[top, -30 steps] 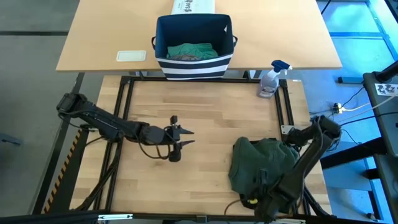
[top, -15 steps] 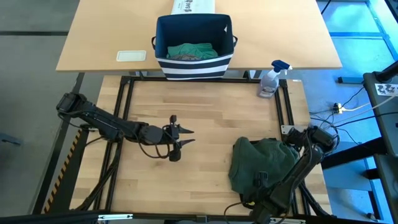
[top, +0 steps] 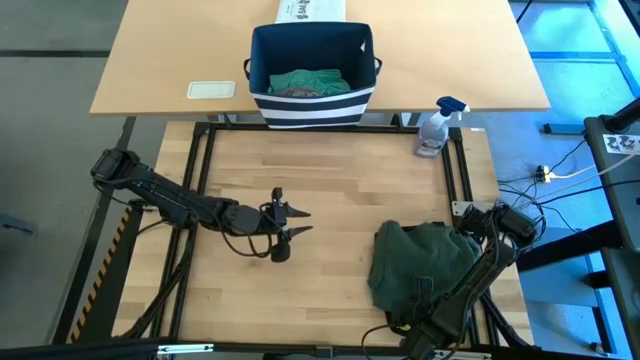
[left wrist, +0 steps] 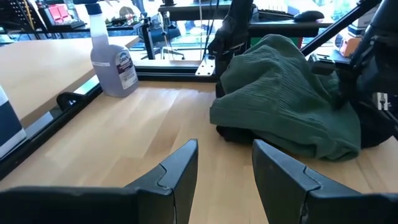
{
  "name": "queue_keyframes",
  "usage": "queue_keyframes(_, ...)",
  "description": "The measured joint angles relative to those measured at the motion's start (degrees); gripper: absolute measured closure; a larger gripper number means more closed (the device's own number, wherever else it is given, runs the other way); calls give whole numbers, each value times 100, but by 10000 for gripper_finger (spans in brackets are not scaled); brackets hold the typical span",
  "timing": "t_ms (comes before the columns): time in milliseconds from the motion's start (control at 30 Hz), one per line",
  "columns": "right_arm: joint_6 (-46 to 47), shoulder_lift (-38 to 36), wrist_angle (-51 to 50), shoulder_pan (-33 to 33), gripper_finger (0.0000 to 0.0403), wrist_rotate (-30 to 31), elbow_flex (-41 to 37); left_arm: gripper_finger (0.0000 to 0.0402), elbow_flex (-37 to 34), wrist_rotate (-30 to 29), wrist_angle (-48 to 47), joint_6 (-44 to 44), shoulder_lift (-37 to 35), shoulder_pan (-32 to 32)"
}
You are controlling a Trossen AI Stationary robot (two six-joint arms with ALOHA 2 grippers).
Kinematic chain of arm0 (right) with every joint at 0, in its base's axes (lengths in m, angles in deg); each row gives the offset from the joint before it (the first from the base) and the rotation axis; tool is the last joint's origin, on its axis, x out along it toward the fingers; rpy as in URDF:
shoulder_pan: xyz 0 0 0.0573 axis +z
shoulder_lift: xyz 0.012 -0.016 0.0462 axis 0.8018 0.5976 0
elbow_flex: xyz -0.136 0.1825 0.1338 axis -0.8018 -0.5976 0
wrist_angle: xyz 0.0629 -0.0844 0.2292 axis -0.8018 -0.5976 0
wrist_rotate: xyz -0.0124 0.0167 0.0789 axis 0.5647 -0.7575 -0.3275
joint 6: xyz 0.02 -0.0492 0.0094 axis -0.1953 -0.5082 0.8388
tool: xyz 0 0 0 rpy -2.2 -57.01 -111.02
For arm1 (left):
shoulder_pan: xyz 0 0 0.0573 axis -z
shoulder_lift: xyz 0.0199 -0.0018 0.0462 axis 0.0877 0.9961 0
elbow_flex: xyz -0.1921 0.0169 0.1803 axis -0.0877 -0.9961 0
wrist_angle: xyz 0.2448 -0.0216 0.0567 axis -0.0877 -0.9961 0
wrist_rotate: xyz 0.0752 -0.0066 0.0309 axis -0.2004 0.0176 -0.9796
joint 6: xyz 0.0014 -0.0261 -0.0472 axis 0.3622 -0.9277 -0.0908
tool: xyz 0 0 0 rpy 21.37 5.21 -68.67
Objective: Fold Laundry from Bin
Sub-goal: Stack the folded green polo shirt on top of the folded black shirt
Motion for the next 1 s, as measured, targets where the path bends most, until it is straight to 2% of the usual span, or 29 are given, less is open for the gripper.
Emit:
queue_keyframes(67,51,-9,28,0,387,-21,0,257,0,-12,0,0,0,20)
queue_keyframes(167,219,-11,-184,7,383,-28,168,257,0,-2,0,0,0,24)
queue_keyframes(400,386,-13,-1416,251,396,126,1479,257,0,17,-2,-9,0,24)
queue_keyframes(533,663,-31,-1612,443,398,214,2047,257,0,42,-2,-9,2,56)
queue_keyframes(833,1133,-20,-995,533,396,-6,1724,257,0,43,0,-20,2,183)
queue_keyframes(1000,1154,-20,-897,516,343,-1,1648,257,0,43,0,-24,2,299)
